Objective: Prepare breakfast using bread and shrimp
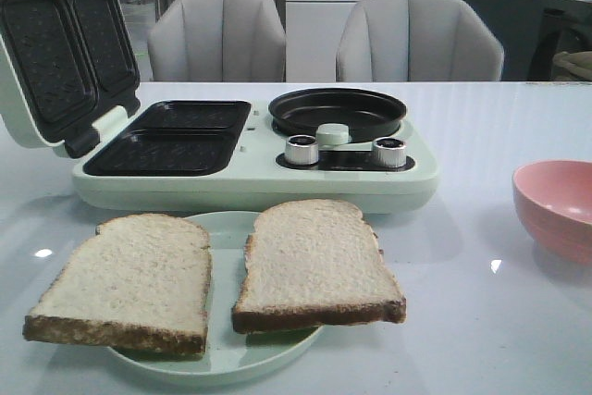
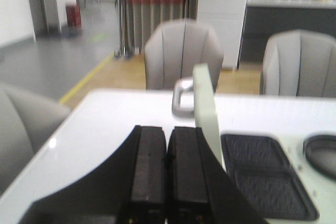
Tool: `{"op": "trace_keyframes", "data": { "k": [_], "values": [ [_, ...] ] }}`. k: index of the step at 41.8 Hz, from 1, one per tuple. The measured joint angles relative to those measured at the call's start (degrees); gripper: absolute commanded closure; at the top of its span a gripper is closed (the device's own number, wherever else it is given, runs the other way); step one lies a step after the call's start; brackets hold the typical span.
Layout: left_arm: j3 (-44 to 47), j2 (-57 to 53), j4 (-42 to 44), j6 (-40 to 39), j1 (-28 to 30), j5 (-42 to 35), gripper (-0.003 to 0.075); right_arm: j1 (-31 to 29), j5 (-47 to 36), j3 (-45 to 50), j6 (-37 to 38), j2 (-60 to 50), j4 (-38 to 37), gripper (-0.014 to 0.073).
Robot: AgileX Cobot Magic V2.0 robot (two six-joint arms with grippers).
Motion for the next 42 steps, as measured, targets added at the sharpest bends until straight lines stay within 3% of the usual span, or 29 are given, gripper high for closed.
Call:
{"op": "trace_keyframes", "data": {
  "k": [11, 21, 25, 29, 35, 38, 42],
  "values": [
    [0.0, 9.7, -0.8, 0.0, 0.0, 8.2, 0.0619, 0.0, 7.2, -0.1, 0.0, 11.3, 0.0, 0.0541],
    [0.0, 16.3, -1.7, 0.0, 0.0, 9.8, 0.0619, 0.0, 9.1, -0.1, 0.0, 18.8, 0.0, 0.0538],
    [0.0, 18.2, -1.7, 0.0, 0.0, 10.1, 0.0605, 0.0, 9.2, -0.1, 0.0, 20.8, 0.0, 0.0484],
    [0.0, 19.5, -1.7, 0.1, 0.0, 10.2, 0.0510, 0.0, 9.2, -0.1, 0.0, 22.1, -0.1, 0.0328],
    [0.0, 20.3, -1.9, 1.2, -0.7, 10.3, 0.0224, 0.0, 9.2, -0.1, 0.0, 22.9, -0.1, 0.0085],
    [0.0, 20.4, -1.9, 2.0, -2.6, 10.3, 0.0139, 0.0, 9.2, -0.1, 0.0, 22.9, -0.1, 0.0057],
    [0.2, 20.4, -2.0, 3.7, -6.8, 10.3, 0.0128, 0.0, 9.2, -0.1, 0.0, 22.9, -0.1, 0.0059]
  ]
}}
